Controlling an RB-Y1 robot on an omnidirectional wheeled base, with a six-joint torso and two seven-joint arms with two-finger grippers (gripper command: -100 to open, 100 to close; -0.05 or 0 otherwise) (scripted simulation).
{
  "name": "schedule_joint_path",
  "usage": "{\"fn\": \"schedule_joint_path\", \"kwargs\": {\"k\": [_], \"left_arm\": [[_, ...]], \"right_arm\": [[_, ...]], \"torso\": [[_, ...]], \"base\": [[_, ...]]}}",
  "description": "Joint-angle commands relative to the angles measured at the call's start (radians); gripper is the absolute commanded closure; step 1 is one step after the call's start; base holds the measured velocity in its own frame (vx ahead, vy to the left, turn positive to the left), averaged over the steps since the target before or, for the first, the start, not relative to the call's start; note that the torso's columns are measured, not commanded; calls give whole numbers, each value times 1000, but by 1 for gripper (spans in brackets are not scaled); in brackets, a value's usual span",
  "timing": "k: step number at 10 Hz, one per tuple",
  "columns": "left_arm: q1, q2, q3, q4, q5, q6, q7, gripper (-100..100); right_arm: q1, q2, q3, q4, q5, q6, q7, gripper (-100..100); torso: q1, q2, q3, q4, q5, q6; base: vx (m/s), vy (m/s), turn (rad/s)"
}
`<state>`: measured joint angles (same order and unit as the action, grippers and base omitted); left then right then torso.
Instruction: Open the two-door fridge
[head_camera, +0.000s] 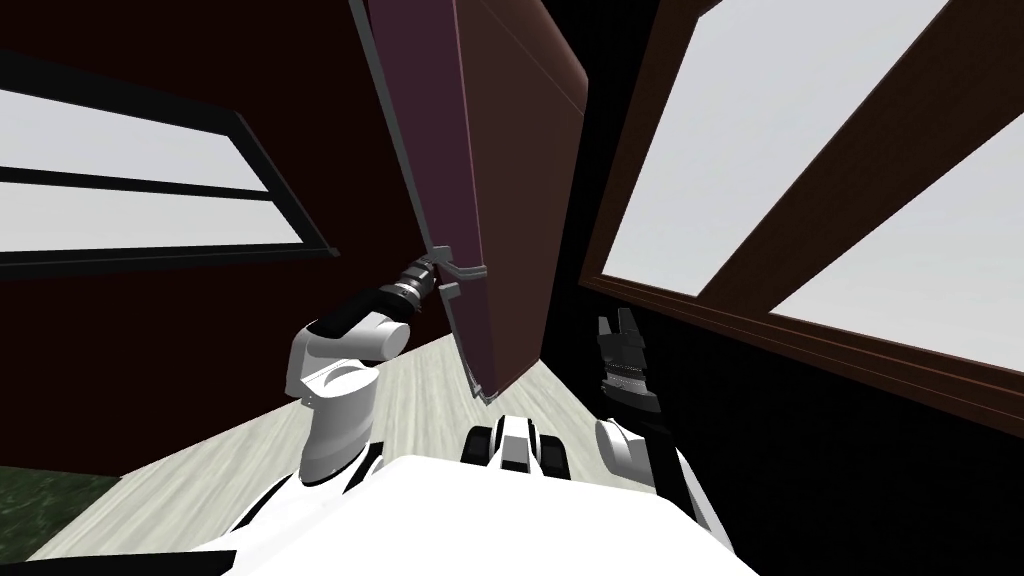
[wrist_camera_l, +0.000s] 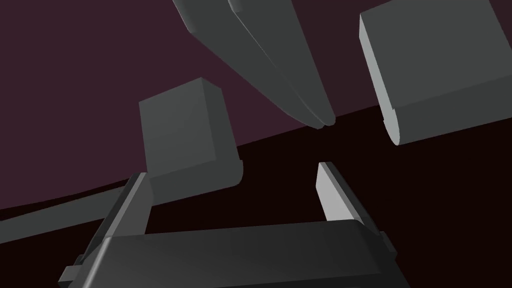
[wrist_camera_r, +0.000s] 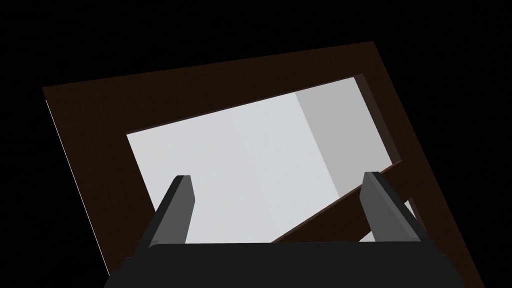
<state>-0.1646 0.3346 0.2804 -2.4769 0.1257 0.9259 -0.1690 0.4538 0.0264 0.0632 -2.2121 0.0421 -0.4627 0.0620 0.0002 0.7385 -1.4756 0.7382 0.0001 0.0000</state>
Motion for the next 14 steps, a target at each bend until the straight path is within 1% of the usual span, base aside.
{"fn": "schedule_joint_path", "kwargs": {"k": [1, 4, 5, 6, 8, 9, 10, 11, 12, 13, 14], "left_arm": [[-36, 21, 14, -13, 7, 76, -1, -100], [-65, 42, 24, -36, 12, 134, -1, -100], [-60, 37, 21, -33, 10, 123, -1, -100], [-73, 45, 29, -52, 15, 160, 2, -100], [-83, 51, 36, -67, 19, 186, 4, -100], [-82, 50, 34, -59, 18, 175, 3, -100], [-68, 42, 26, -45, 13, 147, 1, 100], [-61, 37, 21, -34, 10, 128, -1, 100], [-75, 43, 29, -48, 12, 134, 1, 100], [-78, 45, 19, -54, 32, 132, 2, 100], [-78, 45, 19, -54, 32, 132, 2, 100]], "right_arm": [[0, 0, 0, 0, 0, 0, 0, 0], [0, 0, 0, 0, 0, 0, 0, 0], [0, 0, 0, 0, 0, 0, 0, 0], [0, 0, 0, 0, 0, 0, 0, 0], [0, 0, 0, 0, 0, 0, 0, 0], [0, 0, 0, 0, 0, 0, 0, 0], [0, 0, 0, 0, 0, 0, 0, 0], [0, 0, 0, 0, 0, 0, 0, 0], [0, 0, 0, 0, 0, 0, 0, 0], [0, 0, 0, 0, 0, 0, 0, 0], [0, 0, 0, 0, 0, 0, 0, 0]], "torso": [[0, -2, -1, -1, 0, 0], [0, -2, -2, -1, 0, 0], [0, -1, -1, 0, 0, 0], [1, 1, 0, 0, 0, 0], [2, -5, -3, -1, 1, 0], [1, -3, -2, -1, 0, 0], [0, -1, -1, -2, 1, 0], [1, 1, 1, -4, 3, 0], [4, 2, 3, -6, 6, -1], [5, -1, 1, -3, 4, -2], [10, 0, 1, -1, 3, -1]], "base": [[86, -22, 5], [60, -28, 3], [28, -11, 4], [60, 2, -14], [107, 22, -14], [41, 7, 4], [-43, -23, 14], [-121, -22, 18], [-63, -11, -12], [-52, 155, -67], [-63, 206, -51]]}}
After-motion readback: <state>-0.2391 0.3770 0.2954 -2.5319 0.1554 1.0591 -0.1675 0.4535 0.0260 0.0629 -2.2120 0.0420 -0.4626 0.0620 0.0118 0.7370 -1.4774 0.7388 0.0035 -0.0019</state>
